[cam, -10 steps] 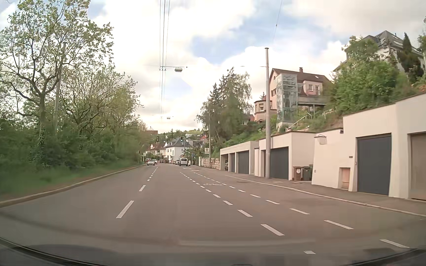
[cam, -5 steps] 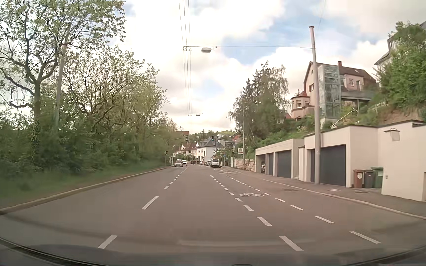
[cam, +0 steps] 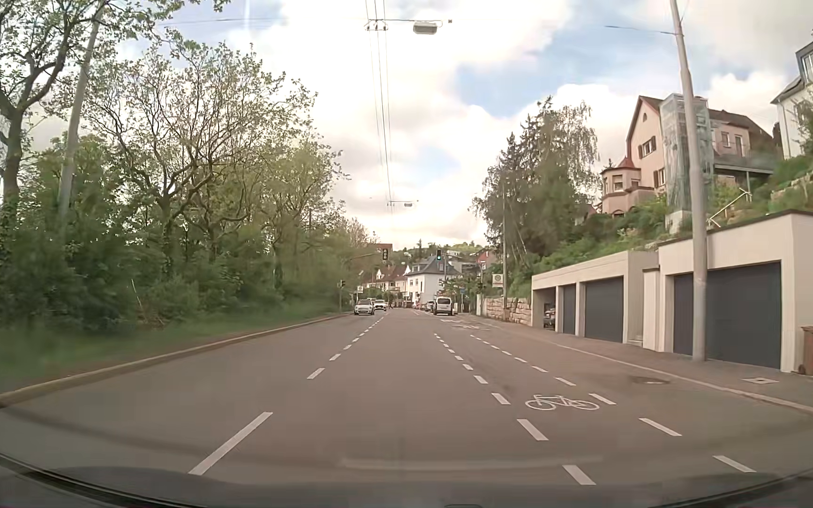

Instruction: Follow the waypoints while adhering to traffic rules and regulations

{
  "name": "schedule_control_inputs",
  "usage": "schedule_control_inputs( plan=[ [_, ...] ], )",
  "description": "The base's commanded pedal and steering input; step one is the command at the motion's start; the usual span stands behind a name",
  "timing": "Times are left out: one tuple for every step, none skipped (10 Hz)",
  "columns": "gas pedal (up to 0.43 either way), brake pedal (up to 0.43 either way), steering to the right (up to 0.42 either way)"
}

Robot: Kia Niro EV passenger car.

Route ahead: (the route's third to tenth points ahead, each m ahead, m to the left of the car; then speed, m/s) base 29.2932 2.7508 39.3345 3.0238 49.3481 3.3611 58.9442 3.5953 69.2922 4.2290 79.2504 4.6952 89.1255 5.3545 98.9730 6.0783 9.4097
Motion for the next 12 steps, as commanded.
schedule_control_inputs(
  plan=[
    [0.11, 0.0, -0.012],
    [0.11, 0.0, -0.011],
    [0.118, 0.0, -0.015],
    [0.118, 0.0, -0.018],
    [0.118, 0.0, -0.013],
    [0.118, 0.0, -0.009],
    [0.118, 0.0, -0.004],
    [0.118, 0.0, -0.002],
    [0.118, 0.0, 0.0],
    [0.13, 0.0, 0.001],
    [0.13, 0.0, 0.0],
    [0.13, 0.0, -0.002]
  ],
)
